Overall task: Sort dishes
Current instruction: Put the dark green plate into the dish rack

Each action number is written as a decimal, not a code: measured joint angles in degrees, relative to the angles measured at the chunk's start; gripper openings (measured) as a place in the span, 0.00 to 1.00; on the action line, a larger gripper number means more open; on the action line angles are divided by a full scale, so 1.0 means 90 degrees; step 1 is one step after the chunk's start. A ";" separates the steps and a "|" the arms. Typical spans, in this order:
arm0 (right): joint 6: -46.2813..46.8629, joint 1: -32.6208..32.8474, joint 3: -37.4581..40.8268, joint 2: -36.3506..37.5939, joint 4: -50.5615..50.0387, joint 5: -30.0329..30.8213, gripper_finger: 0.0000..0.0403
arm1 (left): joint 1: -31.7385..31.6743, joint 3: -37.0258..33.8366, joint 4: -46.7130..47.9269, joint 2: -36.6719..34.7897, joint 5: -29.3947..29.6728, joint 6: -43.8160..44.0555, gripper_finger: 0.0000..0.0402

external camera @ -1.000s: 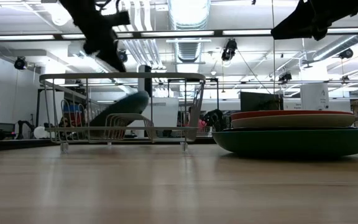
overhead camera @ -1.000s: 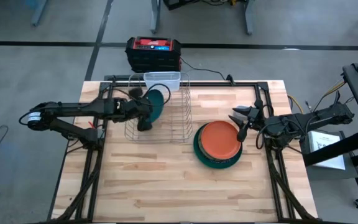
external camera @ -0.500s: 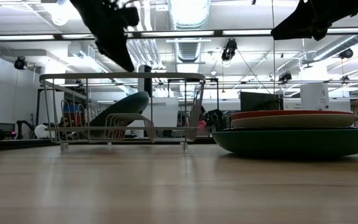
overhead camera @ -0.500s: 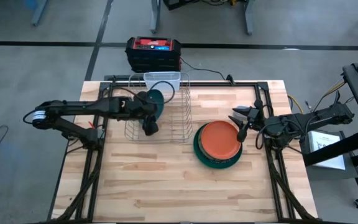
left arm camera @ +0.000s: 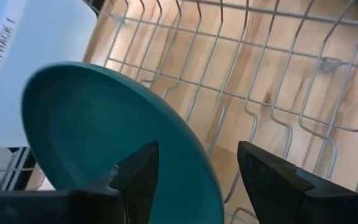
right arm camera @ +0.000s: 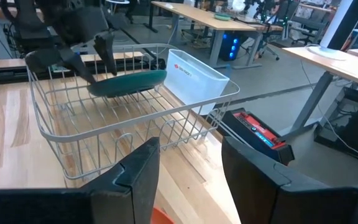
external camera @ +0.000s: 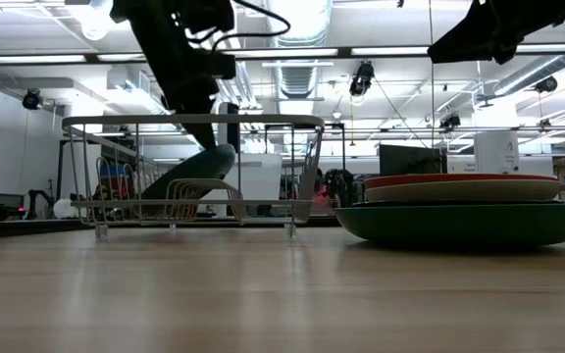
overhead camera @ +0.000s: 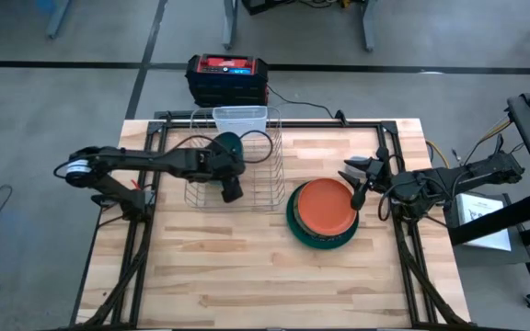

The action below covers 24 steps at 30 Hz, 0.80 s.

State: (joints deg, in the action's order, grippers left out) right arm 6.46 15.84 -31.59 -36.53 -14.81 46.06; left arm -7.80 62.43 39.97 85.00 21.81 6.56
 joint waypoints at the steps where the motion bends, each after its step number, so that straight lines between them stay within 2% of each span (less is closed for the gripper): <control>1: -0.0001 0.0000 -0.0001 0.0000 0.0000 0.0000 0.41 | -0.0002 0.0000 0.0000 0.0065 0.0007 0.0027 0.52; 6: -0.0002 0.0000 -0.0001 0.0000 -0.0014 0.0000 0.41 | -0.0002 -0.0002 -0.0002 0.0288 0.0019 0.0194 0.51; 10: -0.0002 0.0000 0.0000 0.0000 -0.0017 0.0000 0.40 | -0.0002 -0.0005 0.0002 0.0342 0.0021 0.0243 0.46; 24: -0.0005 0.0000 0.0001 0.0000 -0.0045 0.0000 0.40 | -0.0002 0.0056 0.0065 0.0339 -0.0007 0.0269 0.02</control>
State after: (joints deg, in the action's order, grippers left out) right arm 6.42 15.84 -31.58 -36.53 -15.22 46.06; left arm -7.81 62.94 40.55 88.05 21.75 8.99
